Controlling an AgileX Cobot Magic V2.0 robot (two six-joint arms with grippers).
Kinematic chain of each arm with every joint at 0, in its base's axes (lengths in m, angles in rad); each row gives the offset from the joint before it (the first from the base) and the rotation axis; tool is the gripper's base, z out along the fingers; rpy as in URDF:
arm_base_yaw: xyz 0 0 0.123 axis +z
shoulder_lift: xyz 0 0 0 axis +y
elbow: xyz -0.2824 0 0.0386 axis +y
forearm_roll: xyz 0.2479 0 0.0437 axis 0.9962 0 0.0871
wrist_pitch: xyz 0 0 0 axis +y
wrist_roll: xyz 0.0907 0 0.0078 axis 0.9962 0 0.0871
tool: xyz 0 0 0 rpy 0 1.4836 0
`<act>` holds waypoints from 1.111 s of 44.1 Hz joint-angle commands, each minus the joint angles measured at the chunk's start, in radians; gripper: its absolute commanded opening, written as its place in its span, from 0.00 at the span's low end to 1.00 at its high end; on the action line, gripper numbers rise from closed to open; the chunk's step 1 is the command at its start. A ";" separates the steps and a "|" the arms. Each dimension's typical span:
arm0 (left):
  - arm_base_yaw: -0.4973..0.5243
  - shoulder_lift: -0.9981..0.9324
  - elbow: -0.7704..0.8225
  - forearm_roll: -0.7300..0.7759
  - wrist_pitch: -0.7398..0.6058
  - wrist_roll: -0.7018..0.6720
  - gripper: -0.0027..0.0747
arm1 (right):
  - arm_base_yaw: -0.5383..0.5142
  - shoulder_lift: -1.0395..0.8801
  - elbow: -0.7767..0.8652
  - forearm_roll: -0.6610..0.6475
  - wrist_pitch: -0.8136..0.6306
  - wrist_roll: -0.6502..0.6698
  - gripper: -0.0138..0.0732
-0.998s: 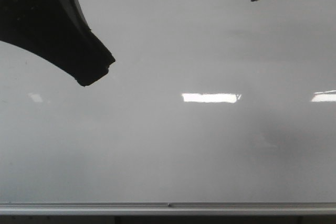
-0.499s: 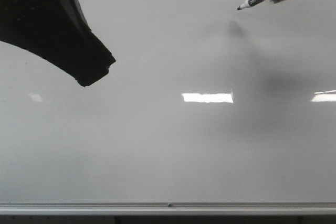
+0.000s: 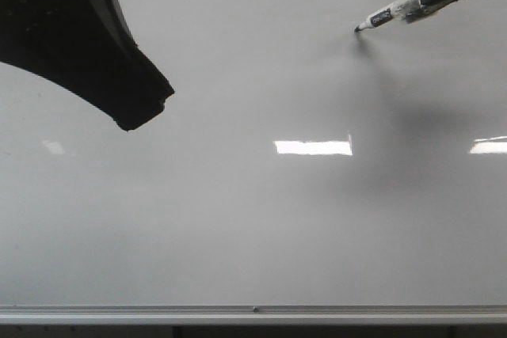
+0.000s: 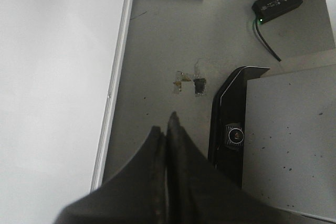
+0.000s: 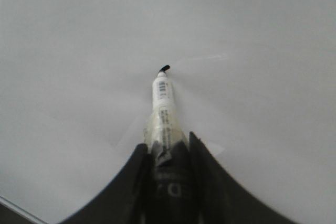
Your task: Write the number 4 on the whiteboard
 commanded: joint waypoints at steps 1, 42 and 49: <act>-0.007 -0.031 -0.032 -0.044 -0.024 -0.010 0.01 | -0.007 -0.004 -0.026 -0.004 -0.003 0.000 0.04; -0.007 -0.031 -0.032 -0.044 -0.026 -0.010 0.01 | -0.269 -0.067 0.043 -0.030 0.072 0.004 0.04; -0.007 -0.031 -0.032 -0.044 -0.026 -0.010 0.01 | -0.210 -0.148 0.041 -0.022 0.105 0.004 0.04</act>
